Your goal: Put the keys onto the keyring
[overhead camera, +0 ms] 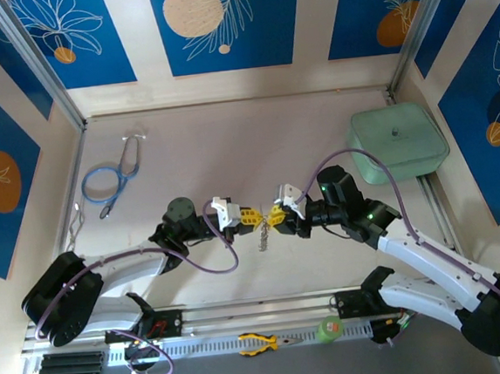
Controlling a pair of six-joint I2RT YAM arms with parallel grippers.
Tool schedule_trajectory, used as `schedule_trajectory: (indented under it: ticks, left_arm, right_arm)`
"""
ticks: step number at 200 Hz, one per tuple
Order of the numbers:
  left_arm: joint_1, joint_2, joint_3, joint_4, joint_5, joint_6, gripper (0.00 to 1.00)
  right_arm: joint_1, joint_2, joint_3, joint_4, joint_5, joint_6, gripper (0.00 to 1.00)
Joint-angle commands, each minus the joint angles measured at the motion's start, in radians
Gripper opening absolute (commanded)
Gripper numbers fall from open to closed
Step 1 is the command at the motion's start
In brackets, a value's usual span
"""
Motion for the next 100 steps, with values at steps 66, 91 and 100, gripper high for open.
schedule_trajectory:
  ticks: [66, 91, 100]
  left_arm:
    - [-0.007, -0.015, 0.022, -0.023, 0.079, 0.025, 0.00]
    - [-0.006, -0.021, 0.025, -0.034, 0.086, 0.027, 0.00]
    - [-0.007, -0.023, 0.028, -0.044, 0.087, 0.031, 0.00]
  right_arm:
    - [0.027, 0.042, -0.005, 0.047, -0.049, -0.005, 0.23]
    - [0.031, 0.046, -0.003, 0.045, -0.063, -0.015, 0.13]
    - [0.032, 0.044, -0.002, 0.044, -0.066, -0.016, 0.06]
